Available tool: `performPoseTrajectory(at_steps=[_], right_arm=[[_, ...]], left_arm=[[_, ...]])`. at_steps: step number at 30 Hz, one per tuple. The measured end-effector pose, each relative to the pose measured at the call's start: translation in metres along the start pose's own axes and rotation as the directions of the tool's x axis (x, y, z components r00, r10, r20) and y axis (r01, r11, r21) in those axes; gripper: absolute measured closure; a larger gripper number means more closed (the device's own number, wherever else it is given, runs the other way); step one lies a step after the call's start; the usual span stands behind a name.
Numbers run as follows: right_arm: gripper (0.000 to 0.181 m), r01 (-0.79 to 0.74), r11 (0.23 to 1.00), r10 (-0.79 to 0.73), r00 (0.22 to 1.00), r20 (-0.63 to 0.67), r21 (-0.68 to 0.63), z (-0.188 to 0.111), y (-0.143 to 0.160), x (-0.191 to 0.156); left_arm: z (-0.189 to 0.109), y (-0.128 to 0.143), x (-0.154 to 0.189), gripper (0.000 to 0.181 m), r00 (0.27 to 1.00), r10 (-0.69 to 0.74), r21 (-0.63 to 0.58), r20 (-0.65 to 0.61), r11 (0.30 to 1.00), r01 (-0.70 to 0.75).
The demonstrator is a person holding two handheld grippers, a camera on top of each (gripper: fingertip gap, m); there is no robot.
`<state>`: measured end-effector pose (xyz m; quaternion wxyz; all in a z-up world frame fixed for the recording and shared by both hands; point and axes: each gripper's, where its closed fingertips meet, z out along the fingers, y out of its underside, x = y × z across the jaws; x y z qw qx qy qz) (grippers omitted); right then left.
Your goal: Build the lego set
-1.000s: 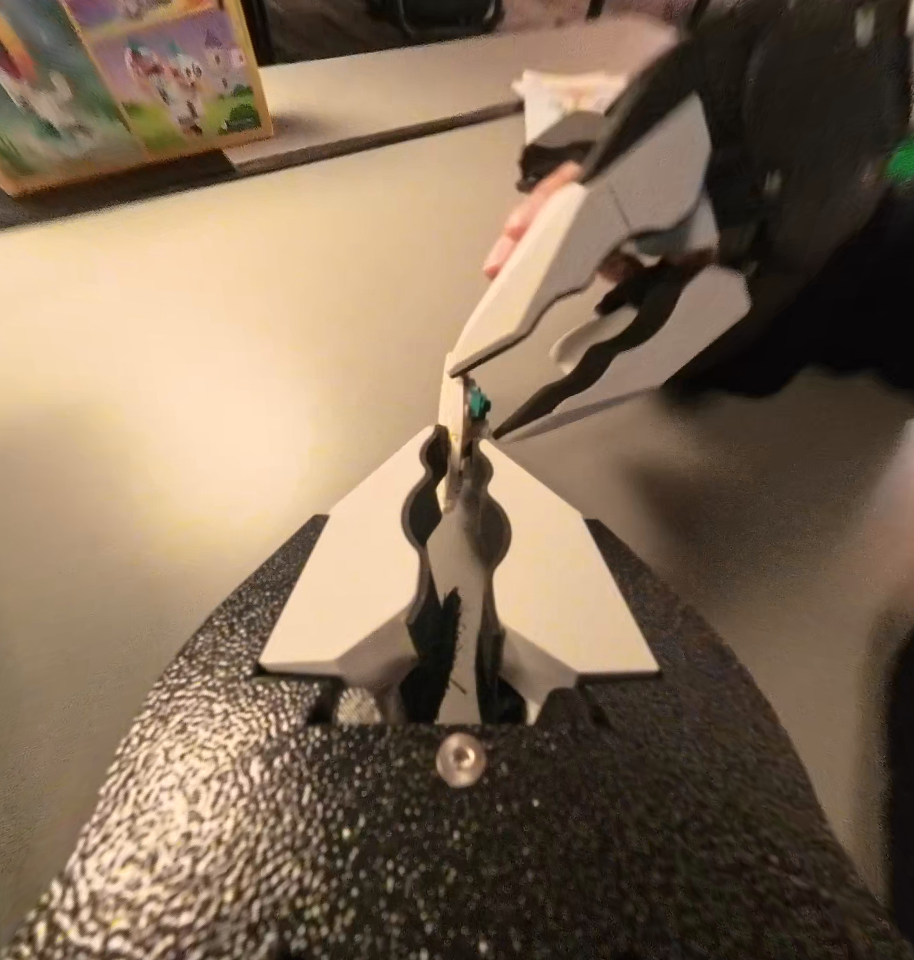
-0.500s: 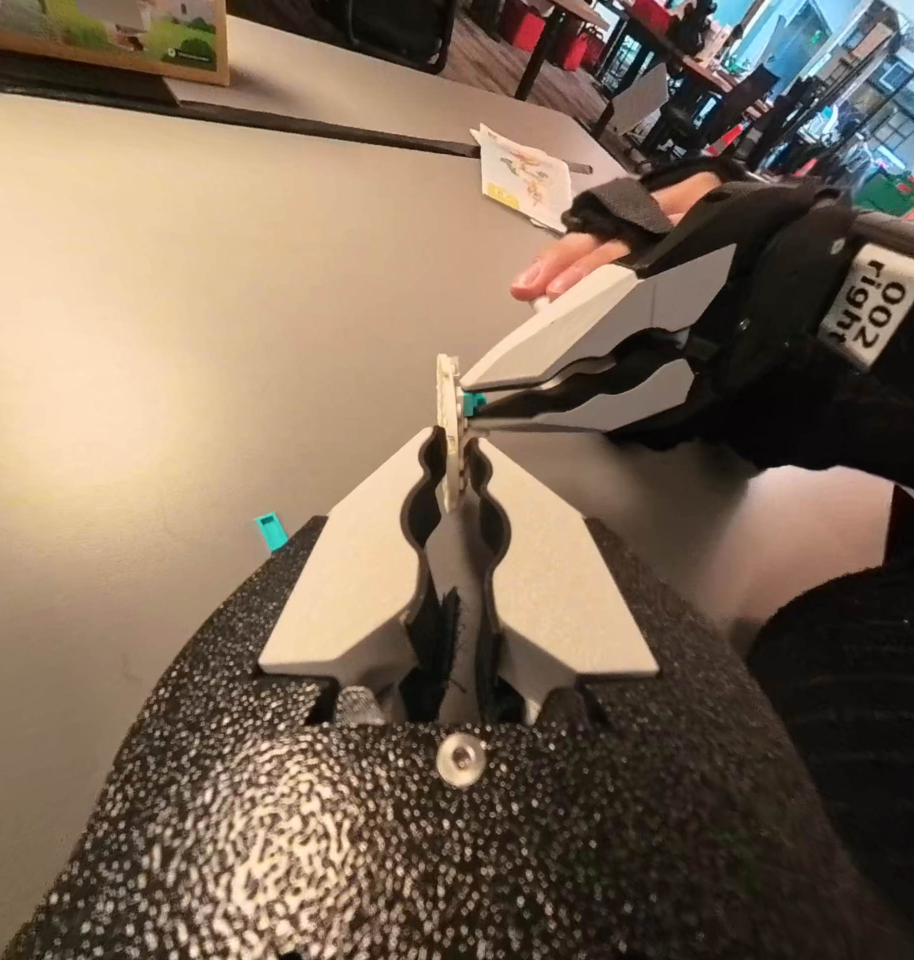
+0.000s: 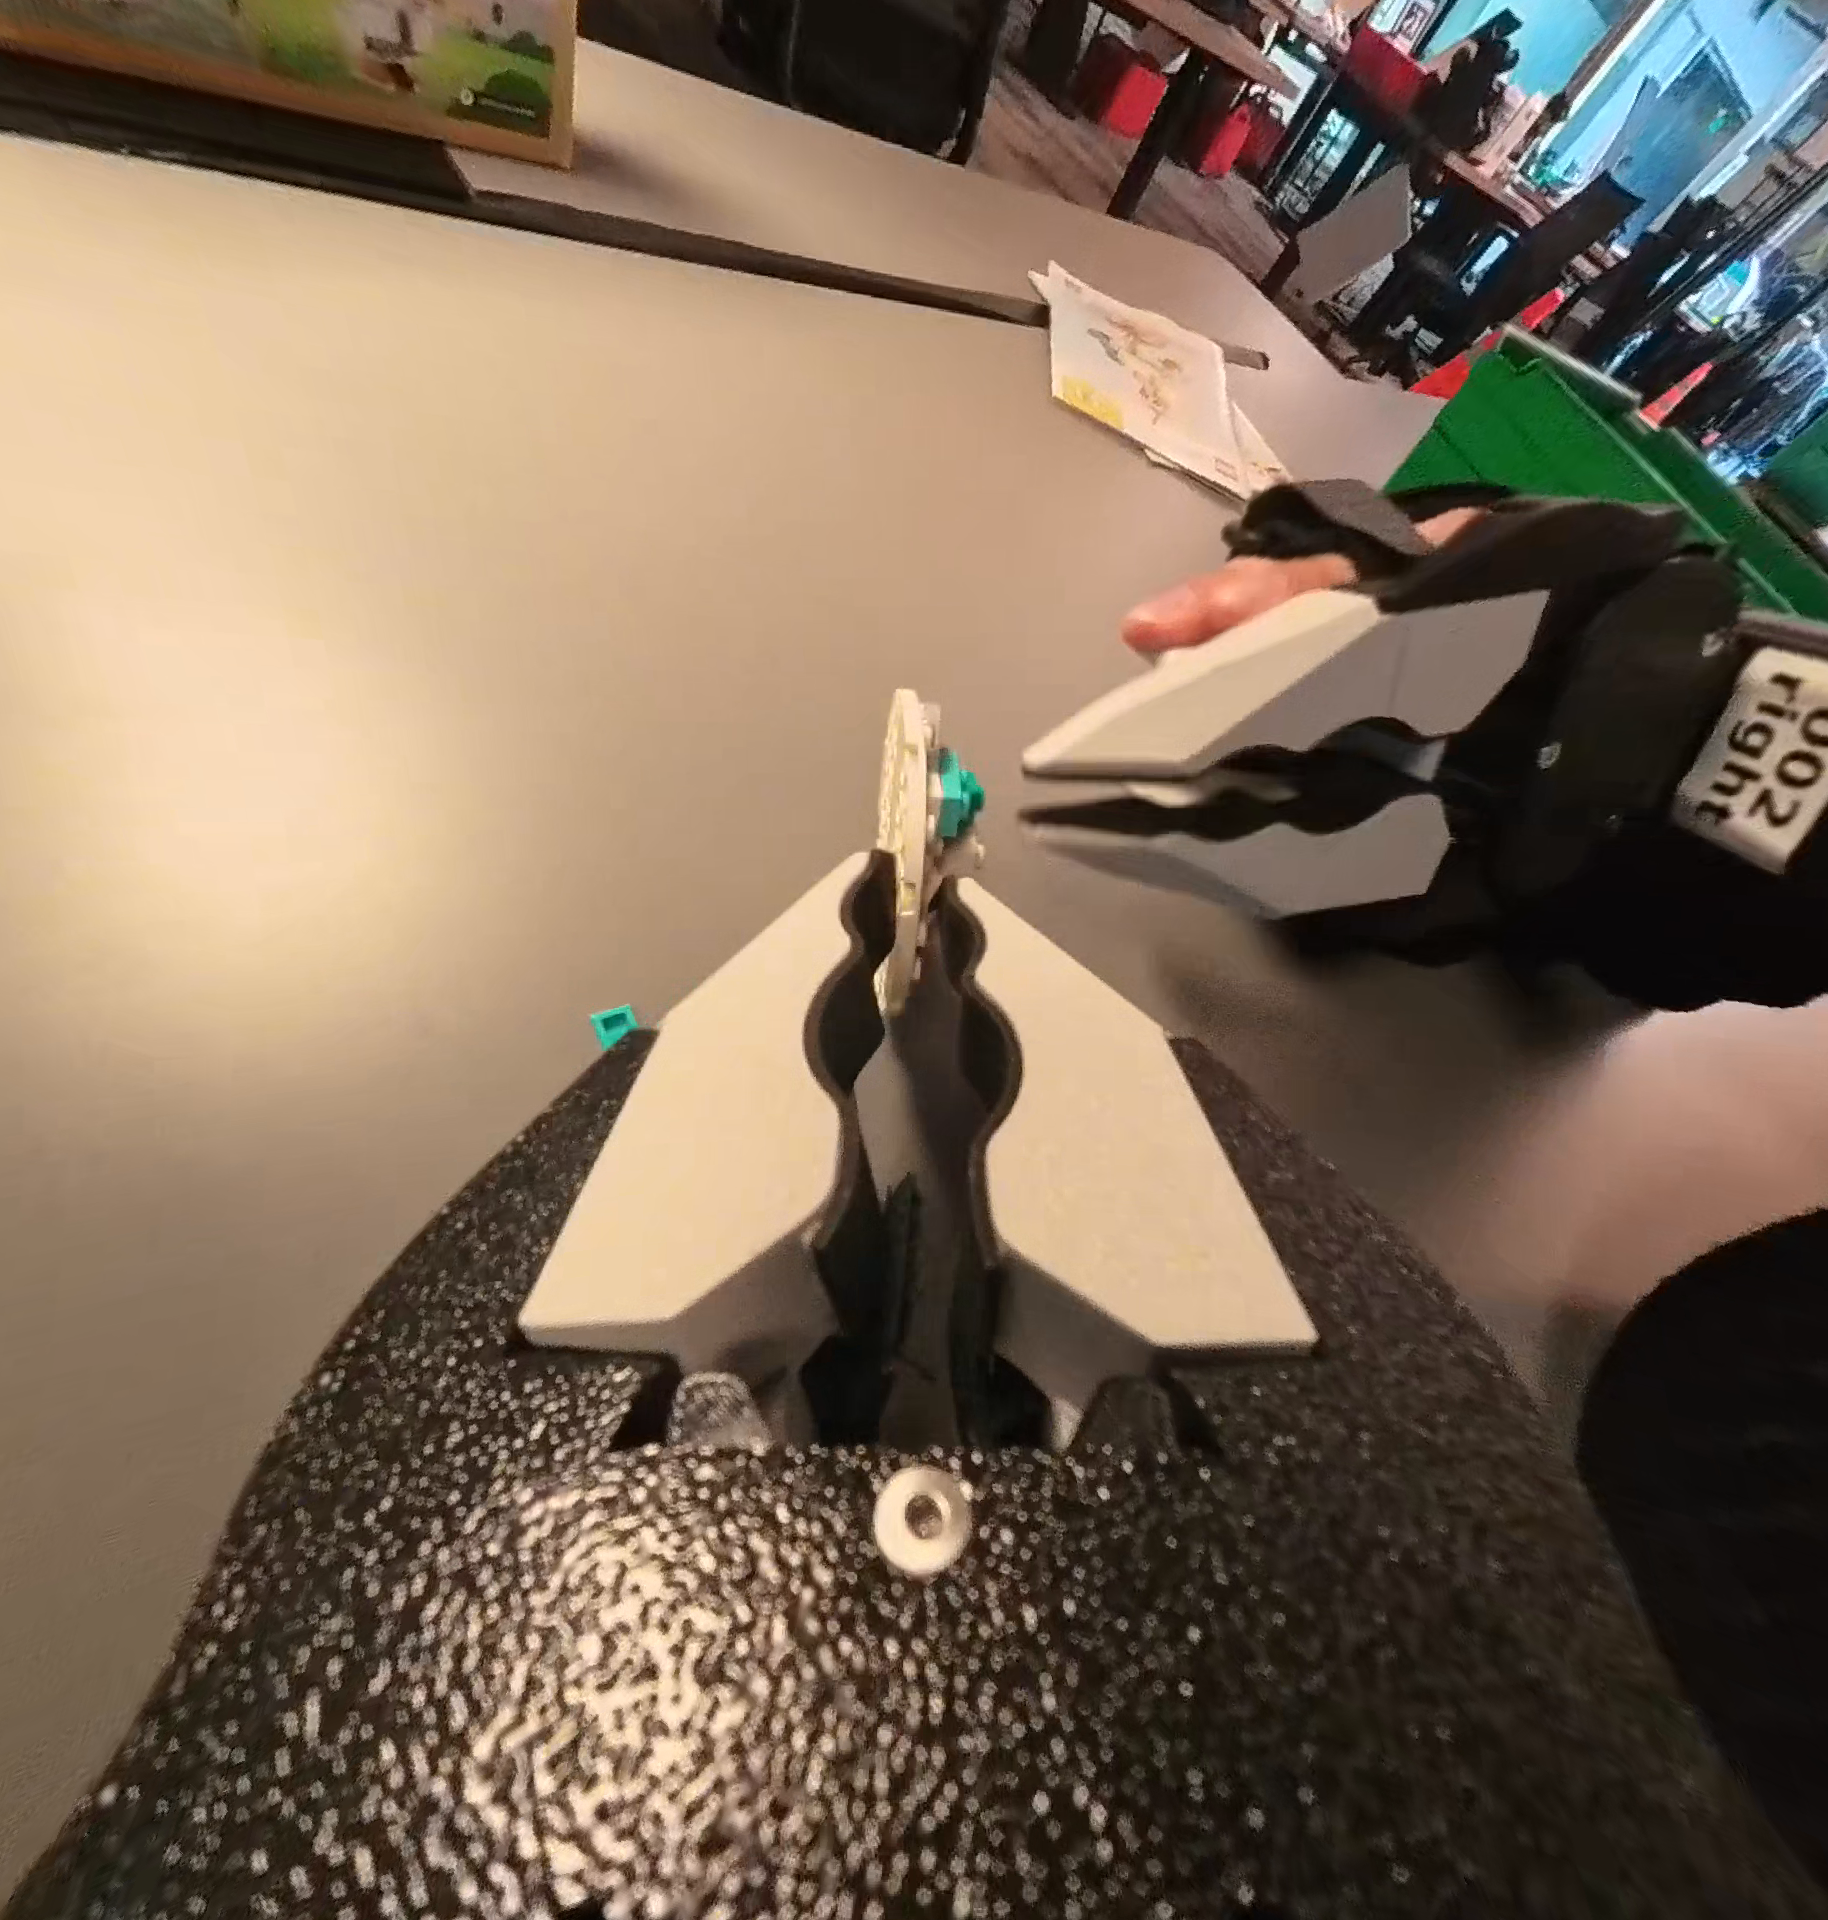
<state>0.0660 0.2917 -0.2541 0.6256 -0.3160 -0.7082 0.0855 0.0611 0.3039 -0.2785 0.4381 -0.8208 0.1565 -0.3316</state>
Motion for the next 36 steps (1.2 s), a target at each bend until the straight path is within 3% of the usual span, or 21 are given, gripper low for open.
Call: performPoseTrajectory(at_steps=[2, 7, 12, 18, 20, 23, 25, 29, 31, 33, 36], right_arm=[[0.168, -0.013, 1.000, 0.014, 0.999, 0.034, -0.013, 0.002, 0.005, -0.005], [0.167, 0.000, 1.000, 0.002, 0.998, 0.061, -0.026, 0.004, 0.007, -0.011], [0.170, 0.051, 0.997, -0.046, 0.995, 0.090, -0.052, 0.005, 0.006, -0.017], [0.179, 0.132, 0.989, -0.134, 0.991, -0.019, -0.059, 0.004, 0.004, -0.010], [0.179, 0.126, 0.992, -0.128, 0.990, -0.064, -0.027, 0.001, -0.003, -0.003], [0.178, 0.094, 0.995, -0.095, 0.993, -0.073, -0.017, 0.001, -0.002, 0.000], [0.178, 0.085, 0.996, -0.085, 0.994, -0.066, -0.009, 0.003, -0.001, -0.002], [0.177, -0.032, 0.999, 0.036, 0.994, -0.103, 0.039, 0.000, 0.004, 0.014], [0.177, -0.167, 0.986, 0.167, 0.985, -0.042, 0.008, 0.000, 0.017, 0.019], [0.176, -0.321, 0.939, 0.333, 0.937, 0.101, -0.122, 0.004, 0.040, 0.013], [0.176, -0.468, 0.820, 0.559, 0.780, 0.281, -0.331, 0.001, 0.063, -0.011]], left_arm=[[0.002, 0.003, 0.000, 0.176, 1.000, -0.019, -0.011, -0.011, 1.000, 0.019], [0.005, 0.010, 0.008, 0.176, 0.999, -0.001, -0.064, -0.032, 0.998, -0.001], [0.002, 0.013, 0.011, 0.175, 0.985, 0.172, -0.106, -0.008, 0.979, -0.172], [0.001, 0.007, 0.009, 0.177, 0.988, 0.153, -0.069, 0.029, 0.986, -0.151], [-0.002, 0.006, -0.007, 0.177, 0.974, 0.192, -0.084, 0.118, 0.980, -0.183], [-0.005, 0.000, -0.004, 0.177, 0.992, 0.107, -0.033, 0.063, 0.994, -0.105], [-0.004, 0.002, -0.004, 0.176, 0.989, 0.129, -0.040, 0.072, 0.991, -0.126], [-0.008, -0.005, -0.011, 0.176, 0.991, 0.093, 0.022, 0.100, 0.995, -0.095], [-0.017, -0.015, -0.018, 0.175, 0.988, 0.076, 0.096, 0.135, 0.991, -0.090], [-0.027, -0.024, -0.019, 0.175, 0.991, 0.036, 0.175, 0.131, 0.983, -0.059], [-0.042, -0.036, -0.016, 0.175, 0.994, -0.014, 0.282, 0.111, 0.959, -0.018]])
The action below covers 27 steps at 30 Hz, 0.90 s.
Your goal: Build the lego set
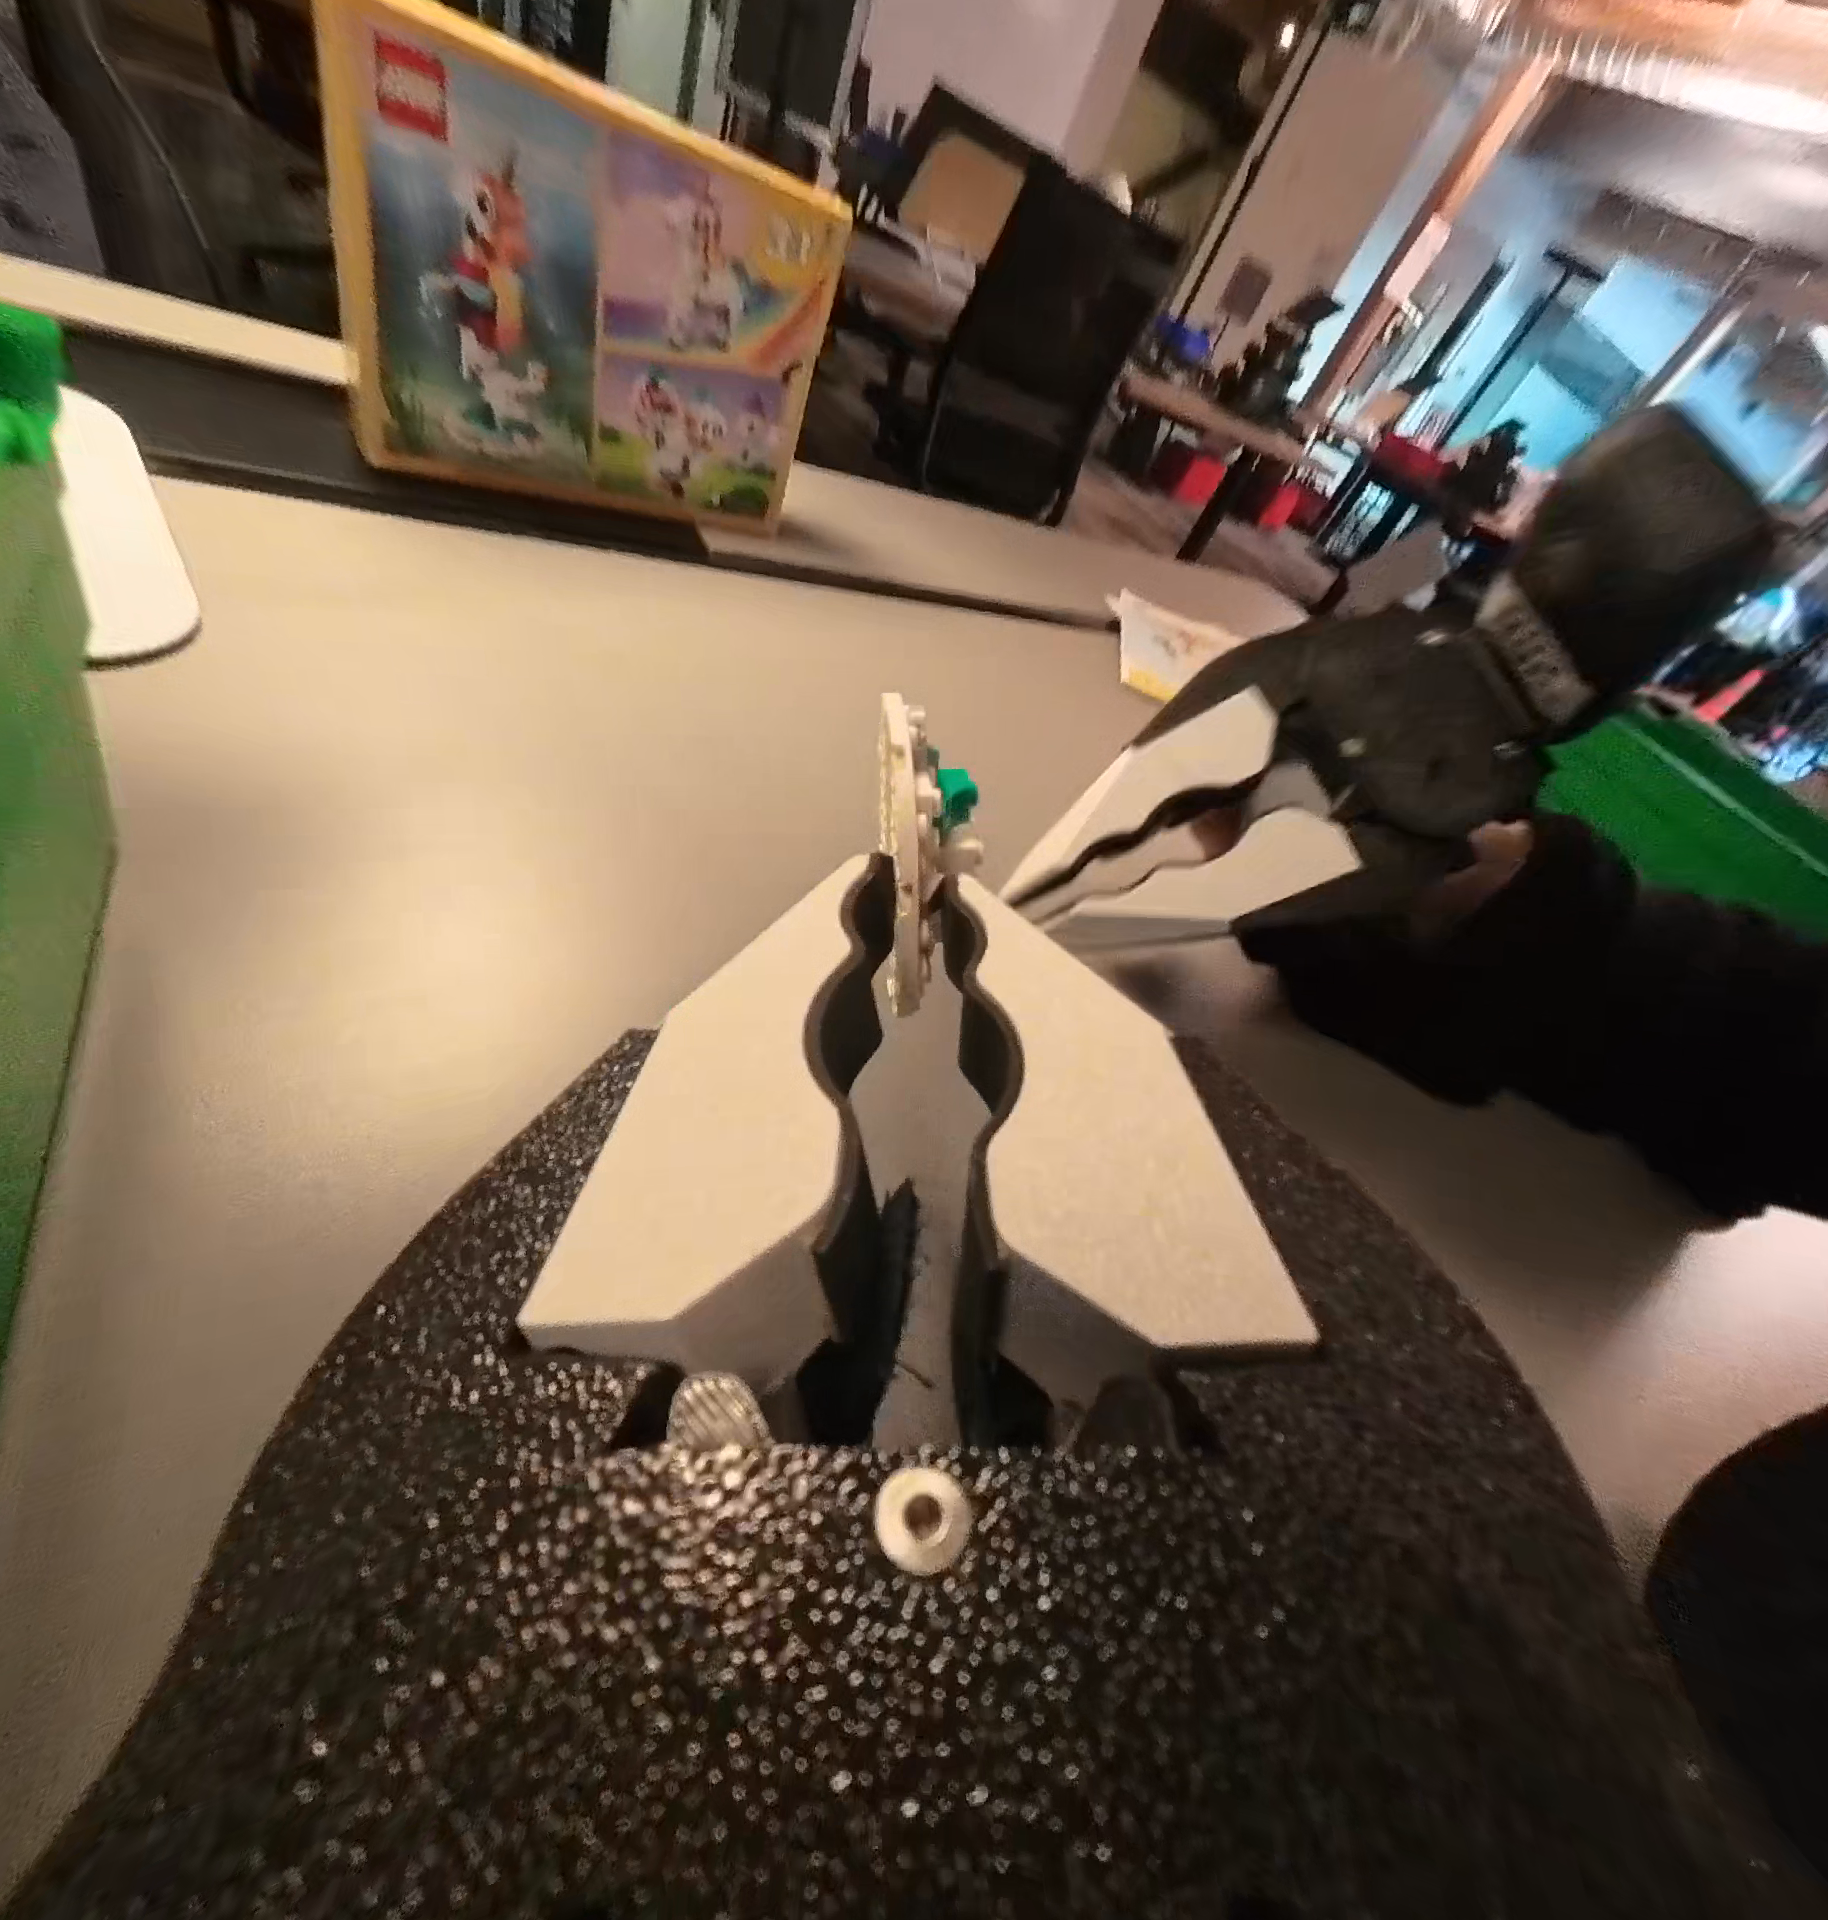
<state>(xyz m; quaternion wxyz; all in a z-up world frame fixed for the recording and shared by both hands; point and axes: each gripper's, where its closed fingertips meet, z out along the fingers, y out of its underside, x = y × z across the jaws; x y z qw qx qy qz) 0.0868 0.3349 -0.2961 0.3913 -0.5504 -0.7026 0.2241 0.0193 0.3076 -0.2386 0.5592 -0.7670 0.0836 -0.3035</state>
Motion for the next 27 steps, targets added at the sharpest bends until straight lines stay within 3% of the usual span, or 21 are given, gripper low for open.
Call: performPoseTrajectory(at_steps=[3, 8, 14, 16, 17, 20, 23, 27], right_arm=[[0.170, -0.086, 0.985, 0.102, 0.990, 0.101, -0.152, 0.007, 0.022, -0.007], [0.143, -0.164, 0.967, 0.186, 0.977, 0.101, -0.196, 0.009, 0.019, -0.006], [0.125, -0.321, 0.947, 0.321, 0.944, 0.073, -0.019, 0.005, -0.029, -0.013], [0.125, -0.452, 0.878, 0.420, 0.885, 0.202, 0.154, -0.002, -0.070, -0.027], [0.125, -0.548, 0.800, 0.471, 0.826, 0.310, 0.244, -0.010, -0.095, -0.033], [0.135, -0.759, 0.572, 0.530, 0.630, 0.568, 0.309, -0.028, -0.138, -0.044], [0.157, -0.801, 0.505, 0.511, 0.577, 0.637, 0.320, -0.032, -0.154, -0.051], [0.161, -0.795, 0.530, 0.497, 0.573, 0.652, 0.295, -0.033, -0.161, -0.056]], left_arm=[[-0.013, -0.013, 0.009, 0.175, 0.999, 0.031, 0.076, -0.012, 0.997, -0.030], [-0.033, -0.017, 0.018, 0.176, 0.999, 0.050, 0.160, -0.002, 0.986, -0.049], [-0.047, -0.028, 0.031, 0.175, 0.988, -0.098, 0.302, -0.120, 0.944, 0.131], [-0.053, -0.034, 0.042, 0.175, 0.956, -0.162, 0.333, -0.246, 0.912, 0.240], [-0.055, -0.037, 0.047, 0.175, 0.935, -0.189, 0.341, -0.299, 0.894, 0.289], [-0.062, -0.039, 0.054, 0.176, 0.885, -0.238, 0.337, -0.401, 0.860, 0.384], [-0.068, -0.035, 0.059, 0.176, 0.885, -0.219, 0.336, -0.410, 0.866, 0.370], [-0.075, -0.030, 0.060, 0.174, 0.877, -0.228, 0.296, -0.424, 0.880, 0.372]])
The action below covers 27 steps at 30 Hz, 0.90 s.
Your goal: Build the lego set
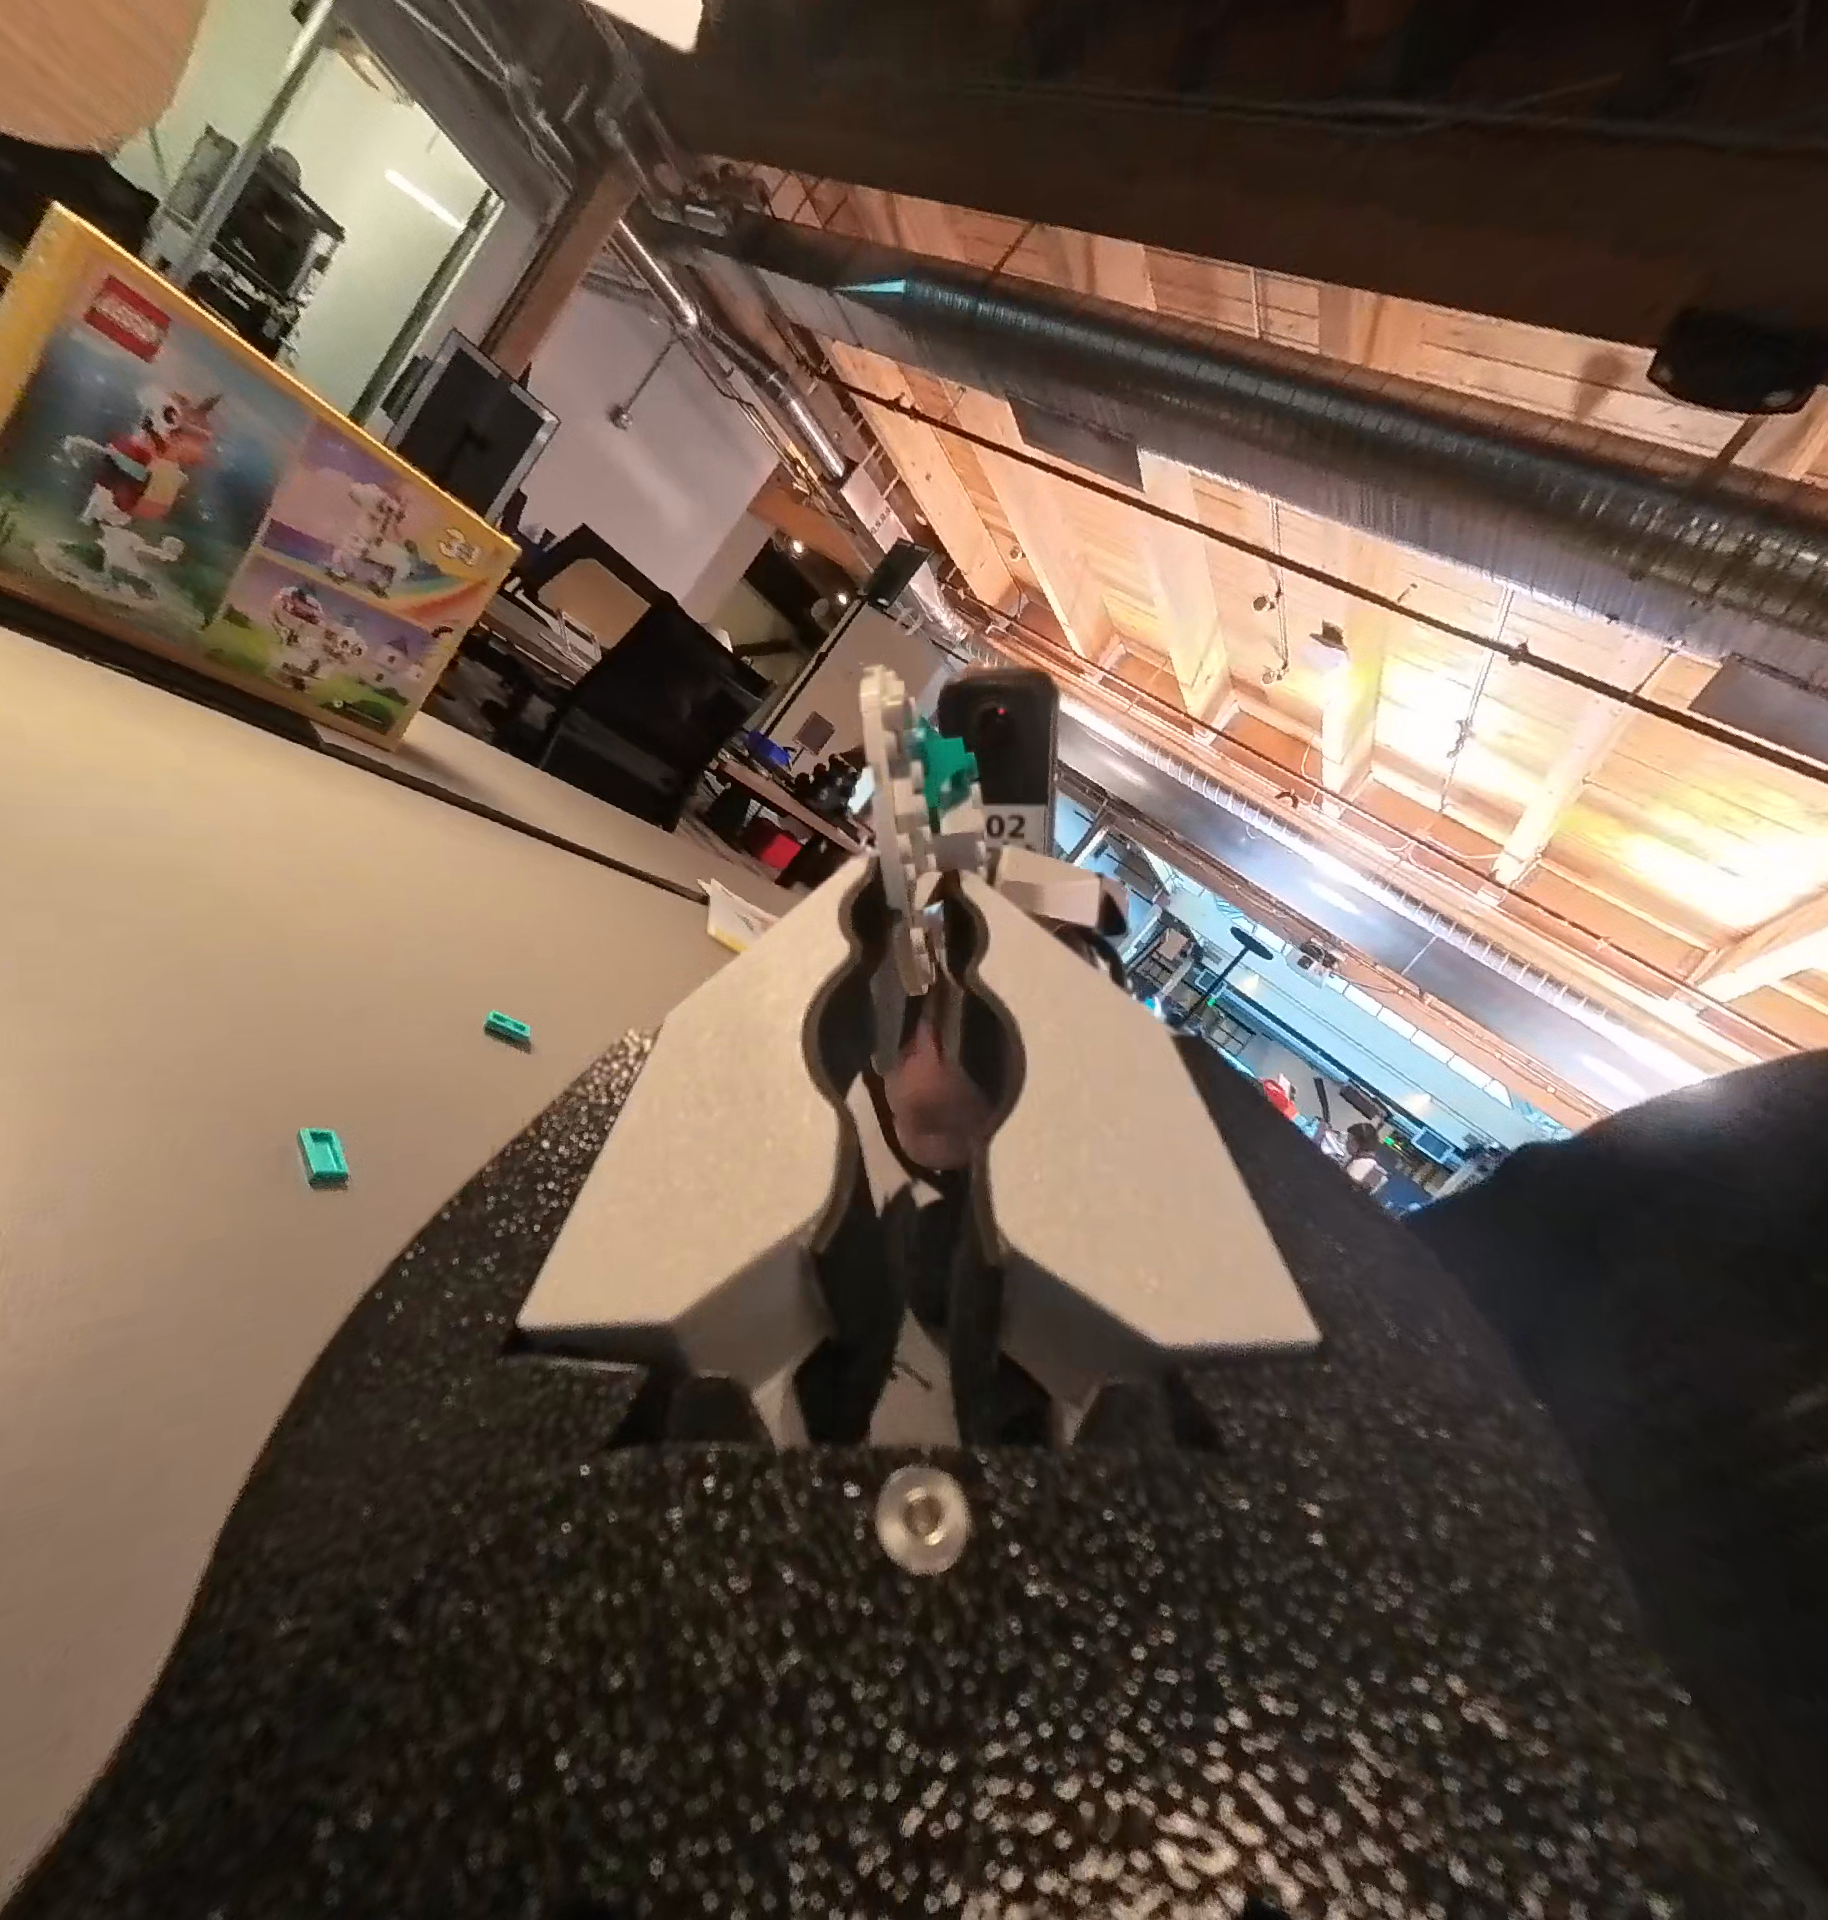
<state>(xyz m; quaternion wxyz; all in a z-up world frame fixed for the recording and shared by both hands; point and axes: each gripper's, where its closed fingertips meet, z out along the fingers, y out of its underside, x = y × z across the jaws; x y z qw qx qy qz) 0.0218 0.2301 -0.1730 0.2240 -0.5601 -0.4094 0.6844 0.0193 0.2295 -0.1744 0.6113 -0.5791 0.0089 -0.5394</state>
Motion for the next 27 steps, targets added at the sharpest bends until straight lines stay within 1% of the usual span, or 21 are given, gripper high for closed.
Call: performPoseTrajectory(at_steps=[2, 4, 5, 6, 7, 8, 9, 10, 12, 14, 15, 16, 18, 20, 21, 22, 23, 24, 25, 26, 27], right_arm=[[0.162, -0.015, 1.000, 0.015, 1.000, 0.018, -0.024, 0.002, 0.002, -0.001], [0.162, -0.034, 0.996, 0.038, 0.998, 0.054, -0.081, 0.002, 0.009, -0.003], [0.163, -0.055, 0.992, 0.065, 0.994, 0.083, -0.115, 0.000, 0.012, -0.004], [0.164, -0.078, 0.984, 0.097, 0.989, 0.115, -0.159, -0.002, 0.017, -0.006], [0.164, -0.088, 0.972, 0.119, 0.984, 0.136, -0.218, -0.004, 0.023, -0.007], [0.165, -0.082, 0.955, 0.126, 0.982, 0.139, -0.283, -0.006, 0.032, -0.007], [0.165, -0.068, 0.934, 0.123, 0.983, 0.136, -0.351, -0.007, 0.042, -0.007], [0.165, -0.053, 0.910, 0.120, 0.983, 0.139, -0.411, -0.007, 0.052, -0.008], [0.164, -0.020, 0.862, 0.118, 0.980, 0.162, -0.506, -0.005, 0.068, -0.013], [0.164, 0.009, 0.821, 0.105, 0.980, 0.168, -0.571, -0.003, 0.080, -0.013], [0.164, 0.023, 0.802, 0.093, 0.982, 0.162, -0.597, -0.002, 0.085, -0.010], [0.164, 0.035, 0.785, 0.082, 0.984, 0.160, -0.619, -0.002, 0.091, -0.007], [0.164, 0.053, 0.766, 0.065, 0.985, 0.159, -0.640, 0.000, 0.098, -0.002], [0.158, 0.078, 0.777, -0.017, 0.994, 0.104, -0.624, 0.005, 0.098, 0.014], [0.145, 0.096, 0.793, -0.076, 0.995, 0.059, -0.601, 0.006, 0.092, 0.026], [0.135, 0.121, 0.810, -0.154, 0.988, -0.010, -0.574, 0.005, 0.084, 0.043], [0.130, 0.160, 0.817, -0.251, 0.964, -0.092, -0.553, 0.002, 0.074, 0.063], [0.129, 0.204, 0.809, -0.351, 0.919, -0.176, -0.551, -0.004, 0.067, 0.084], [0.133, 0.234, 0.786, -0.437, 0.864, -0.248, -0.572, -0.011, 0.063, 0.103], [0.136, 0.246, 0.757, -0.497, 0.818, -0.289, -0.606, -0.017, 0.063, 0.117], [0.137, 0.246, 0.733, -0.530, 0.790, -0.307, -0.634, -0.019, 0.065, 0.127]], left_arm=[[-0.003, 0.004, 0.001, 0.174, 1.000, -0.004, -0.033, -0.003, 0.999, 0.004], [-0.009, 0.013, 0.000, 0.174, 1.000, -0.007, -0.135, -0.008, 0.991, 0.006], [-0.013, 0.016, -0.003, 0.163, 1.000, 0.005, -0.165, 0.013, 0.986, -0.003], [-0.018, 0.013, -0.005, 0.138, 0.999, 0.006, -0.165, 0.037, 0.986, 0.000], [-0.023, 0.011, -0.004, 0.128, 1.000, -0.005, -0.169, 0.026, 0.986, 0.010], [-0.027, 0.009, -0.004, 0.123, 0.999, -0.028, -0.170, 0.026, 0.985, 0.032], [-0.030, 0.009, -0.007, 0.124, 0.998, -0.042, -0.184, 0.040, 0.982, 0.049], [-0.033, 0.014, -0.011, 0.127, 0.997, -0.050, -0.224, 0.062, 0.973, 0.063], [-0.036, 0.029, -0.012, 0.136, 0.995, -0.072, -0.324, 0.066, 0.942, 0.089], [-0.041, 0.045, -0.007, 0.150, 0.995, -0.090, -0.419, 0.046, 0.902, 0.101], [-0.043, 0.050, -0.003, 0.166, 0.994, -0.106, -0.453, 0.020, 0.885, 0.104], [-0.046, 0.054, -0.002, 0.171, 0.993, -0.117, -0.475, 0.018, 0.873, 0.111], [-0.051, 0.057, -0.005, 0.173, 0.995, -0.098, -0.504, 0.034, 0.858, 0.101], [-0.055, 0.057, -0.016, 0.174, 0.993, -0.048, -0.492, 0.105, 0.866, 0.094], [-0.058, 0.055, -0.021, 0.174, 0.989, -0.040, -0.472, 0.140, 0.876, 0.102], [-0.062, 0.052, -0.022, 0.175, 0.984, -0.062, -0.441, 0.167, 0.888, 0.130], [-0.066, 0.048, -0.024, 0.175, 0.976, -0.090, -0.401, 0.197, 0.901, 0.164], [-0.070, 0.045, -0.027, 0.174, 0.966, -0.114, -0.352, 0.232, 0.916, 0.193], [-0.074, 0.042, -0.031, 0.175, 0.953, -0.140, -0.302, 0.270, 0.927, 0.222], [-0.079, 0.041, -0.034, 0.175, 0.939, -0.169, -0.266, 0.299, 0.931, 0.252], [-0.082, 0.042, -0.037, 0.175, 0.926, -0.199, -0.235, 0.322, 0.930, 0.281]])
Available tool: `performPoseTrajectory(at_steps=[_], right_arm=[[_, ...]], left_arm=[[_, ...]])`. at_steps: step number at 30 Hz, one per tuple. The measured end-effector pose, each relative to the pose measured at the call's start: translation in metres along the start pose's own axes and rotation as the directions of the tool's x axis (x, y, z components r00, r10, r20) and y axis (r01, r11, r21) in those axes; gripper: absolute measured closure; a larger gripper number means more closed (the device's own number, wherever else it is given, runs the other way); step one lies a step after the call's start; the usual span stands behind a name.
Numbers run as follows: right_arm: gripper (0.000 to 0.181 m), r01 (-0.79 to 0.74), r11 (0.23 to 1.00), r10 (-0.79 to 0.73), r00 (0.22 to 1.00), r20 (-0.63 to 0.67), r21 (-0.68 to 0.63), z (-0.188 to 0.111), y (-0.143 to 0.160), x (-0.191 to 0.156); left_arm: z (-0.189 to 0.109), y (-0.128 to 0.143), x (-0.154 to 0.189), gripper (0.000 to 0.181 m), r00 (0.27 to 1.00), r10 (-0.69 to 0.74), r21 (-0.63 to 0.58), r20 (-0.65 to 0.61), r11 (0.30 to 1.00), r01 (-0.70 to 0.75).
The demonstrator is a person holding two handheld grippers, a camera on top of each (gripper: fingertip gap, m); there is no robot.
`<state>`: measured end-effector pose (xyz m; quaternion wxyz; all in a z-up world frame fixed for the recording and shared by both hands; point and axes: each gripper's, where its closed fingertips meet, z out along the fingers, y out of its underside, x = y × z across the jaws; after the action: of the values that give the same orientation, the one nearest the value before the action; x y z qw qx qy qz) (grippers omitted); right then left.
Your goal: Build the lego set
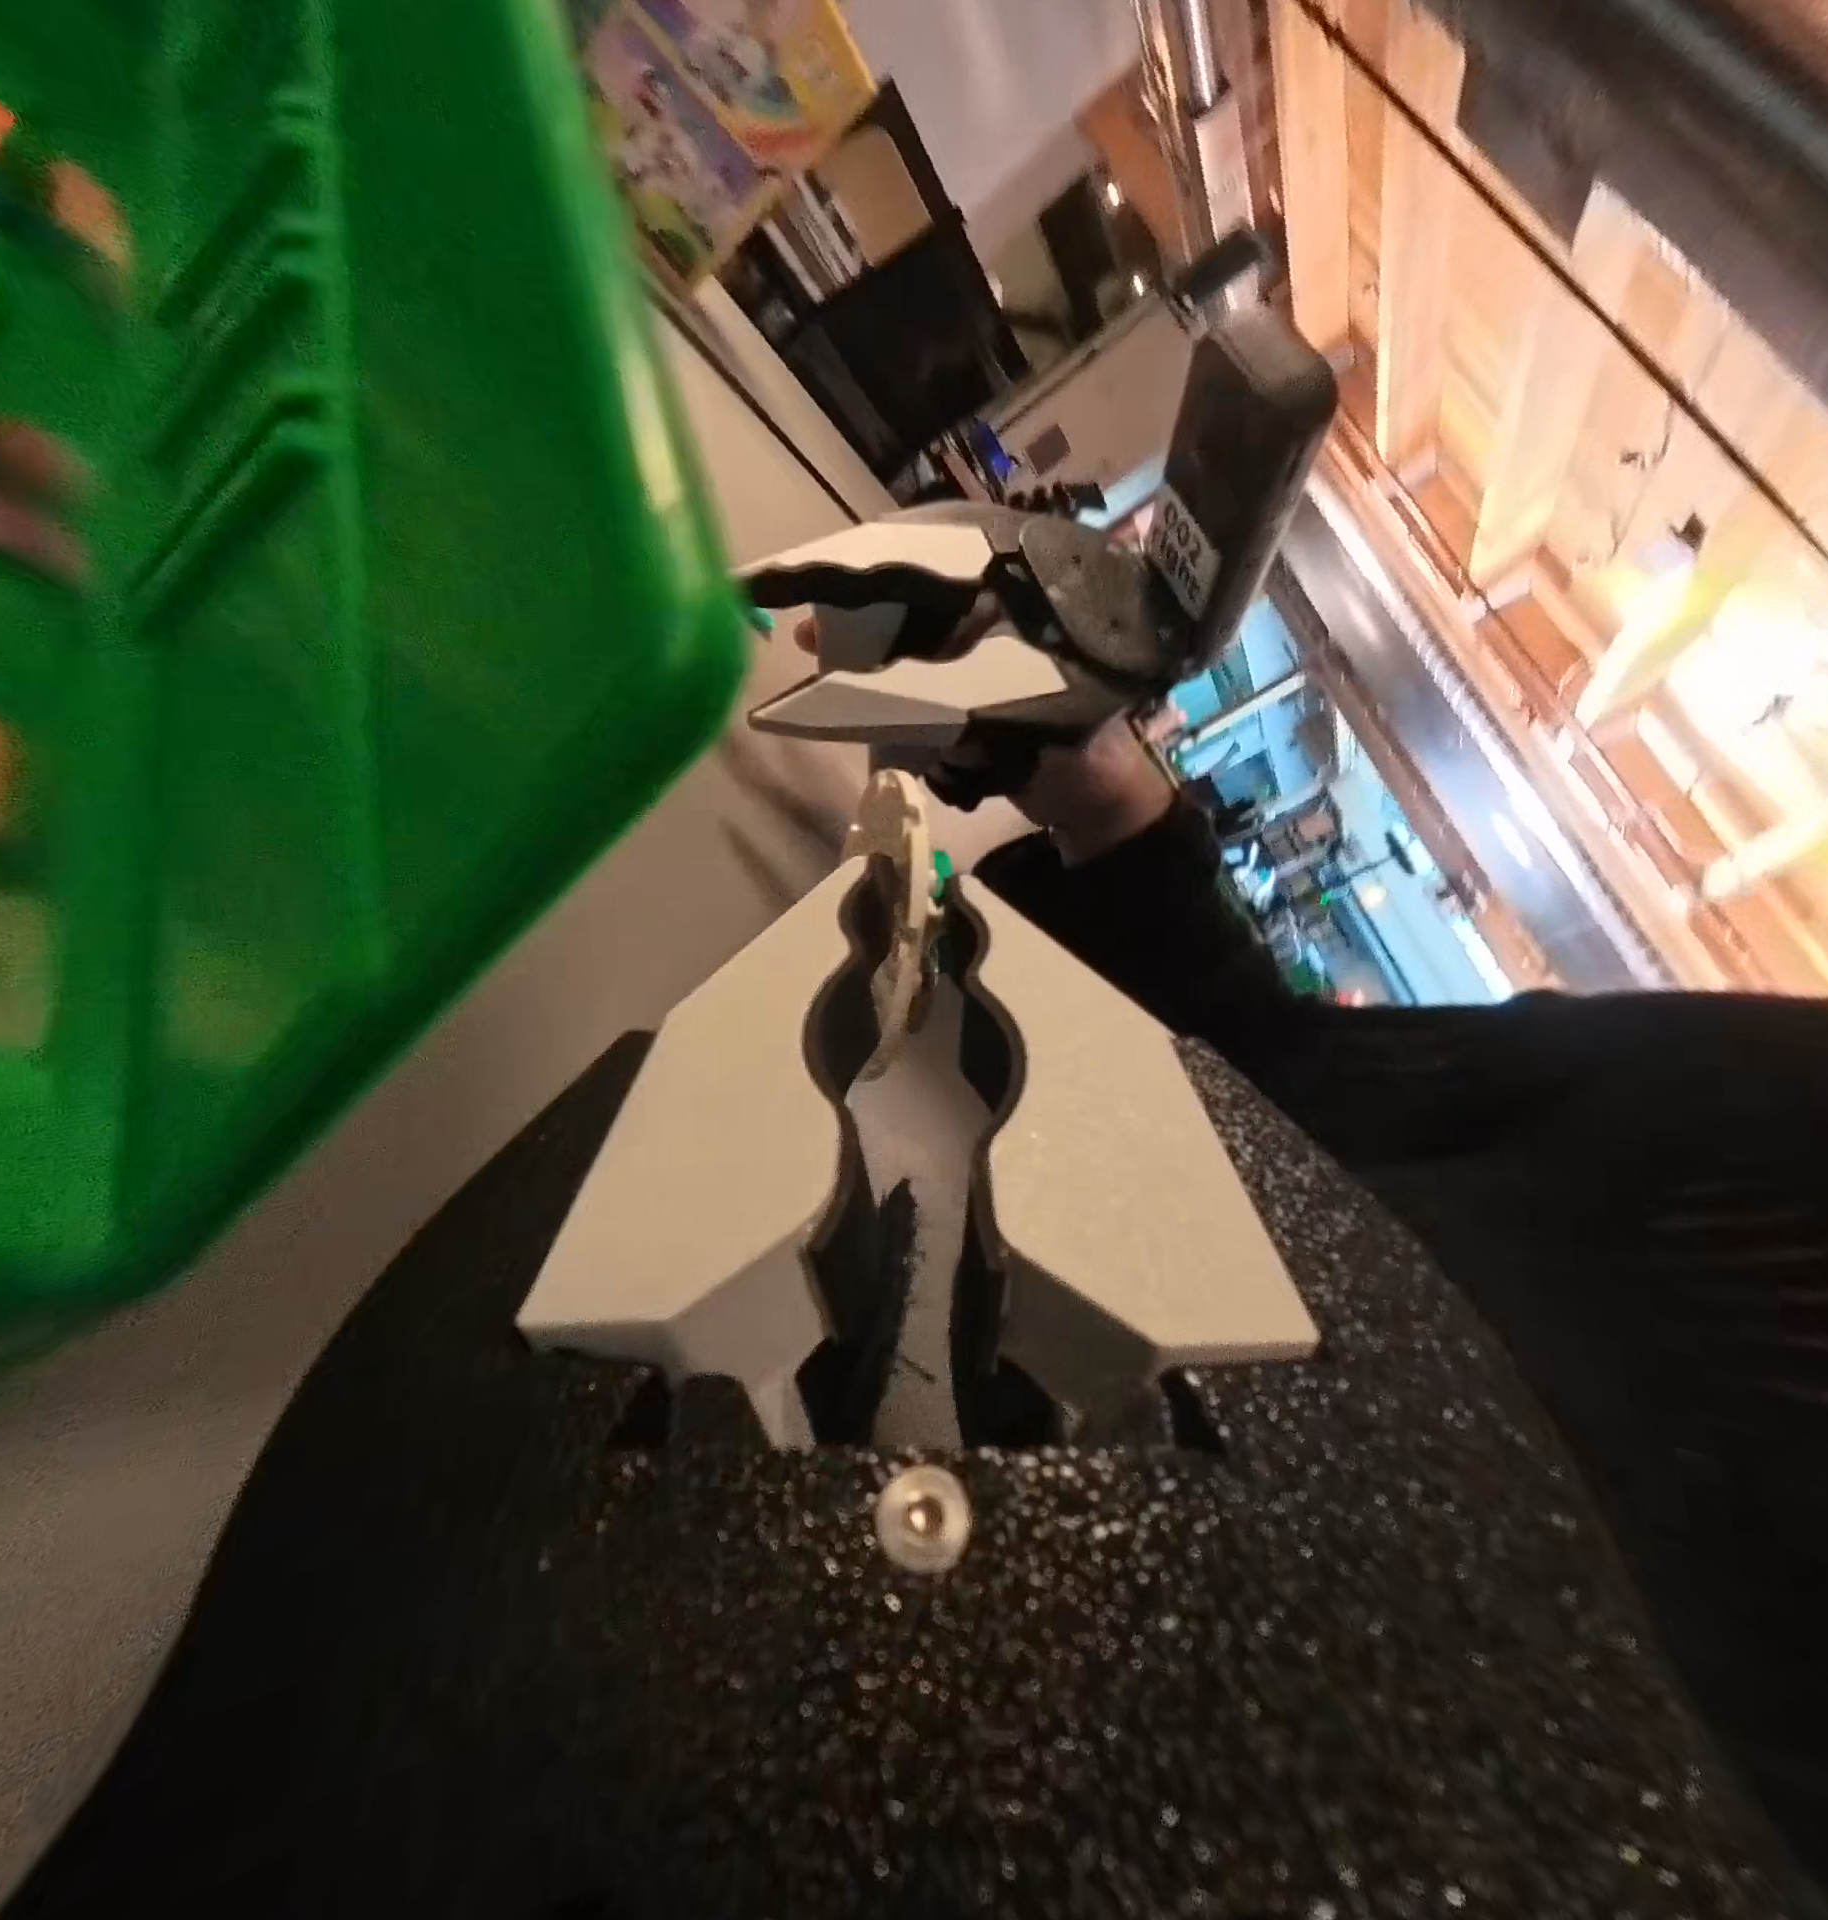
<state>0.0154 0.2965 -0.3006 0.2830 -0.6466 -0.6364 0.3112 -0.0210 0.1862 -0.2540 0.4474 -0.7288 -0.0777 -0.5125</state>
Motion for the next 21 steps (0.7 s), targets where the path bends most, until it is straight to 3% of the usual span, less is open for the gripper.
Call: performPoseTrajectory(at_steps=[4, 9, 15, 18, 21], right_arm=[[0.142, -0.016, 0.998, 0.015, 1.000, -0.024, -0.057, 0.018, 0.010, 0.009], [0.158, -0.039, 0.999, 0.039, 0.999, -0.001, -0.035, 0.023, 0.007, 0.011], [0.166, 0.070, 0.996, -0.072, 0.997, -0.035, -0.047, 0.024, 0.007, 0.009], [0.168, 0.198, 0.980, -0.198, 0.978, -0.071, -0.002, 0.022, 0.003, 0.005], [0.168, 0.389, 0.918, -0.371, 0.910, -0.186, 0.072, 0.011, -0.010, 0.000]], left_arm=[[-0.001, 0.001, -0.014, 0.174, 0.994, -0.095, 0.050, 0.048, 0.994, 0.092], [0.007, 0.009, -0.026, 0.174, 0.985, -0.146, -0.012, 0.092, 0.989, 0.148], [0.016, 0.014, -0.034, 0.167, 0.983, -0.064, -0.075, 0.171, 0.994, 0.077], [0.016, 0.015, -0.041, 0.163, 0.963, 0.055, -0.104, 0.264, 0.994, -0.028], [0.014, 0.015, -0.046, 0.134, 0.914, 0.185, -0.146, 0.360, 0.979, -0.140]])
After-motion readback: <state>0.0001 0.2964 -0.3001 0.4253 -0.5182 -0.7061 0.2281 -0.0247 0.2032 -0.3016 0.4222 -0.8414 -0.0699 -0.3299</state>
